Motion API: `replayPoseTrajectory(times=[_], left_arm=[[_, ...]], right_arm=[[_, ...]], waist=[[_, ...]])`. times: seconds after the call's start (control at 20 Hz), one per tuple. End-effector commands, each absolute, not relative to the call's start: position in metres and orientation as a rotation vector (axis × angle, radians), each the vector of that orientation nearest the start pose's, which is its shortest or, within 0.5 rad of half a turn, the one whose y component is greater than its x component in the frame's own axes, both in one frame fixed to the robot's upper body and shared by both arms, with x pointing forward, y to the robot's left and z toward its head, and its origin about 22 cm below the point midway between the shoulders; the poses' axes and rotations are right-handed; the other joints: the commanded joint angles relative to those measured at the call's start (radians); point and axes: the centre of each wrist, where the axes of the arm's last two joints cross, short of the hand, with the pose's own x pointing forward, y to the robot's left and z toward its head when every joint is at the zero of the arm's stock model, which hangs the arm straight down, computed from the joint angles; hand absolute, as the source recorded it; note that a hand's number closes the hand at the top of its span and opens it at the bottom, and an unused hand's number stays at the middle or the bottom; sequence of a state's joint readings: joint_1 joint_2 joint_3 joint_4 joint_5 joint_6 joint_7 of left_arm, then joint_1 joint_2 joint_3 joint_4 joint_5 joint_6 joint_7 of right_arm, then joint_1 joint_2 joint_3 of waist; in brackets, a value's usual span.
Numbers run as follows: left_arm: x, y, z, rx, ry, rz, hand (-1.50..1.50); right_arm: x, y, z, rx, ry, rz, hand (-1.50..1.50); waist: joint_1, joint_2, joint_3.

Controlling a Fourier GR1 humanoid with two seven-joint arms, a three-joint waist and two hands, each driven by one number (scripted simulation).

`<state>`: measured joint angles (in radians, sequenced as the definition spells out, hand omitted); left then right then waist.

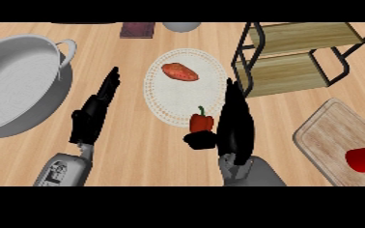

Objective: Pick the bell pepper from the placemat and place it in the tiered shelf

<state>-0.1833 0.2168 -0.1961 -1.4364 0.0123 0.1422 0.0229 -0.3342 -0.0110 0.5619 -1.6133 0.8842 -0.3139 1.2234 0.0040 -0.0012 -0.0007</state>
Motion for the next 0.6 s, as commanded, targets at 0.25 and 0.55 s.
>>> replayPoseTrajectory(times=[0.25, 0.55], left_arm=[[0.277, 0.222, 0.012, 0.106, -1.571, -0.277, 0.0], [0.286, 0.21, 0.019, 0.112, -1.578, -0.248, 0.0]], right_arm=[[0.27, -0.056, 0.077, -0.809, -0.86, 0.31, -1.5], [0.252, -0.052, 0.041, -0.805, -0.852, 0.32, -1.5]], waist=[[0.01, 0.001, 0.0], [0.003, 0.001, 0.0]])
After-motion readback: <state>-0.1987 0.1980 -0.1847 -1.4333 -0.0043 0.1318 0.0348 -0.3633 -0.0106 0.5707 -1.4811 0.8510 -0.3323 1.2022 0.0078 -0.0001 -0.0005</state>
